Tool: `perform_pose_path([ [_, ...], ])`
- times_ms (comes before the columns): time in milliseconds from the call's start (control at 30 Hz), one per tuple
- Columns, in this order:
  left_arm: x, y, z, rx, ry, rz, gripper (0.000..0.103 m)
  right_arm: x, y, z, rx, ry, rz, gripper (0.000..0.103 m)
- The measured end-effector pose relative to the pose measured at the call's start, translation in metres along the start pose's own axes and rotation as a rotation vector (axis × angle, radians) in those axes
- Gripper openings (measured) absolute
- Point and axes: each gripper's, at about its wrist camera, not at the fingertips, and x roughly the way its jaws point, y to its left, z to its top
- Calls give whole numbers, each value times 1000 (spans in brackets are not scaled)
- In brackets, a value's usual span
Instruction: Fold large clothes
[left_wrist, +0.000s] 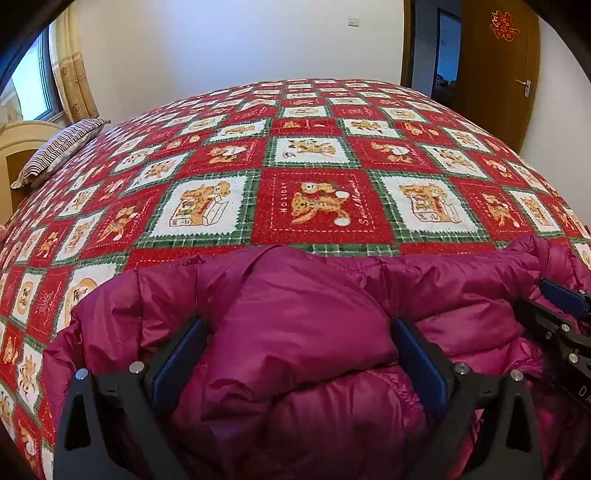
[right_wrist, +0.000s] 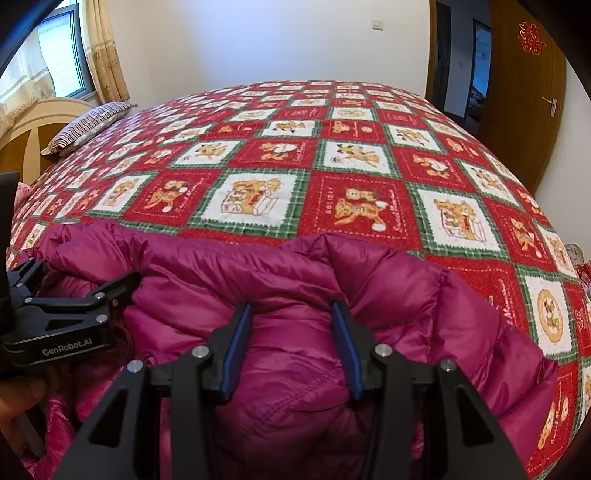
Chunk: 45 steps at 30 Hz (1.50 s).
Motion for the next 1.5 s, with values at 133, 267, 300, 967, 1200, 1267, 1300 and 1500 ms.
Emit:
perform_pose_path([
  [133,0,0,0,1,0,0,100,0,0,0,-1,1,-1,48],
  [267,0,0,-1,3,0,2,101,1,1,0,-5,2,-6,48],
  [300,0,0,-1,2,0,1,101,1,1,0,-8,3,-10,48],
  [967,-80,25,7,30,-72,-26,102,-69,-23,6,27,-68,-12,71],
  [1200,-181,49,-82,65,-124,-63,102,-173,-59,-67,56,-78,96,80],
  [1267,-201,52,-113,60,-117,-69,102,-194,-60,-87,40,-73,90,82],
  [1300,-212,55,-132,60,-108,-72,102,-210,-63,-102,38,-71,91,83],
  [1500,-249,60,-220,82,-83,3,102,-266,-77,-166,122,-76,87,92],
])
